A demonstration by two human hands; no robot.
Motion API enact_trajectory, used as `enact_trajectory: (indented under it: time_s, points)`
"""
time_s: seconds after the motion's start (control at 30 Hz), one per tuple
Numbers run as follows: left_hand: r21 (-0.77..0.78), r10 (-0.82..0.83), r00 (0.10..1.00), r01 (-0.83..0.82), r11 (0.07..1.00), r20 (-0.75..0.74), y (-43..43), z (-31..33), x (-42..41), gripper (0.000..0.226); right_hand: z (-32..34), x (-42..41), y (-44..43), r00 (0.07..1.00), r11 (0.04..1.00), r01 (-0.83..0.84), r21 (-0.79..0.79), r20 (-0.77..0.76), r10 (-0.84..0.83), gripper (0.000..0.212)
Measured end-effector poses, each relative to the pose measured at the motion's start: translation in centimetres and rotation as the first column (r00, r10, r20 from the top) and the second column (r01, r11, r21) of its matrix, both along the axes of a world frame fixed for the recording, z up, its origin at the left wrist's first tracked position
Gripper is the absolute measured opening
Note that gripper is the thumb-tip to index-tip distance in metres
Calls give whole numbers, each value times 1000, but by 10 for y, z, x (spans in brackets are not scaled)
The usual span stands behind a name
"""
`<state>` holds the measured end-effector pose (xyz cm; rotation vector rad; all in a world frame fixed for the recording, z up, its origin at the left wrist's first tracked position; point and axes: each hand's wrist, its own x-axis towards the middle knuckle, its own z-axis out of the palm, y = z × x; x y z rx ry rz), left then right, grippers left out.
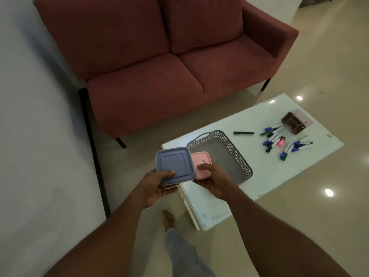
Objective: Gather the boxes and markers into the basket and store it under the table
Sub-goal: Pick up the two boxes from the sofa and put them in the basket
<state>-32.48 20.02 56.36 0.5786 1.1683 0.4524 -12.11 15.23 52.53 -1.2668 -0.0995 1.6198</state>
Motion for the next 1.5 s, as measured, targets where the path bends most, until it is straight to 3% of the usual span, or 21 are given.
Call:
enact_trajectory:
  time_s: [0.2, 0.37, 0.6, 0.9, 1.1, 1.23, 1.37, 1.5]
  points:
    - [-28, 32, 999, -33, 999, -24, -107, 11, 20, 38, 23, 28, -97, 999, 999, -45, -11, 2, 45, 37]
    - [-17, 30, 999, -30, 999, -26, -143, 17, 64, 38, 36, 69, -135, 1000, 999, -28, -40, 5, 28, 32]
    - [-48, 95, 994, -98, 994, -56, -132, -4, 154, 41, 25, 159, -123, 999, 996, -41, -82, -18, 40, 30]
    - [-82, 350, 937, -350, 933, -8, -99, -30, 257, 39, -5, 257, -60, 987, 982, -163, -97, -10, 163, 27]
    - [-96, 585, 802, -597, 797, -122, -52, -65, 279, 31, -24, 256, 0, 969, 970, -220, -99, 93, 229, 32]
    - [-141, 690, 717, -697, 703, -99, -15, -103, 295, 28, -54, 250, 48, 945, 954, -266, -140, 158, 287, 35]
    - [-199, 750, 655, -750, 631, -94, 30, -171, 300, 28, -114, 241, 101, 941, 949, -248, -193, 186, 283, 31]
    - [-273, 830, 545, -821, 501, -116, 66, -248, 304, 26, -185, 233, 140, 952, 948, -235, -213, 148, 269, 26]
